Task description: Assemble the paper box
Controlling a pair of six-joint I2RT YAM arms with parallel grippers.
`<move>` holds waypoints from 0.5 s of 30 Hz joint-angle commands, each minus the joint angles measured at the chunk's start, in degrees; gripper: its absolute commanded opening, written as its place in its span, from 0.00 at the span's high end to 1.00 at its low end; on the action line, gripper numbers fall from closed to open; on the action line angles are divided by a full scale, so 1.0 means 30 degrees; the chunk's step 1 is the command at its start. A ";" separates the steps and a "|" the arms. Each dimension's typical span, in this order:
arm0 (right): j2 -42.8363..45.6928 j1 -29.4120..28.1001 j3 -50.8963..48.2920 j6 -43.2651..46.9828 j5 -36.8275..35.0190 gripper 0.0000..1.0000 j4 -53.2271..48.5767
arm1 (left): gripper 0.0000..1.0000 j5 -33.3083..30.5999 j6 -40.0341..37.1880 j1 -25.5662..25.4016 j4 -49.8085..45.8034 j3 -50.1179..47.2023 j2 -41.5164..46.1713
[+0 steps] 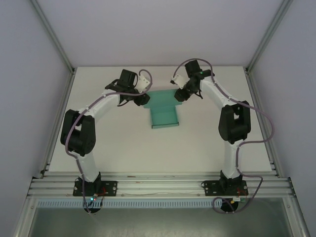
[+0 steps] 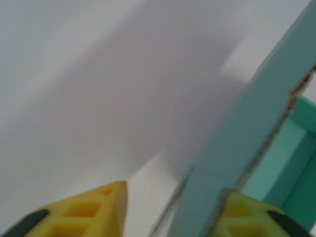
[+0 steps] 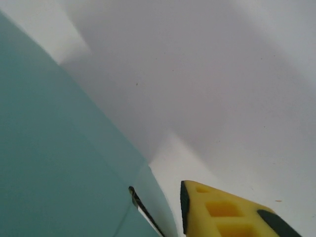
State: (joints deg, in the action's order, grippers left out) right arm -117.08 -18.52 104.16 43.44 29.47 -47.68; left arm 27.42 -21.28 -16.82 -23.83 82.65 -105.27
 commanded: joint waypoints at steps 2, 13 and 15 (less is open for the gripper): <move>0.0151 0.0113 0.0786 -0.0080 0.0295 0.84 -0.1332 | 0.77 0.0479 -0.0112 0.0122 -0.1025 0.0618 -0.0182; 0.1568 0.0050 -0.0570 -0.2794 0.0700 1.00 0.0542 | 1.00 0.0205 0.3148 -0.0220 0.2108 -0.0345 0.0794; 0.1709 -0.0034 -0.0627 -0.4861 0.0306 1.00 0.1225 | 1.00 -0.0792 0.4503 -0.0479 0.2712 -0.0482 0.1058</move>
State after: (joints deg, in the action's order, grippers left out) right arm -115.42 -18.57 103.13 37.71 30.44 -47.33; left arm 27.64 -14.31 -17.15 -20.80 82.04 -105.25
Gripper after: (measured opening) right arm 0.060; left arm 0.065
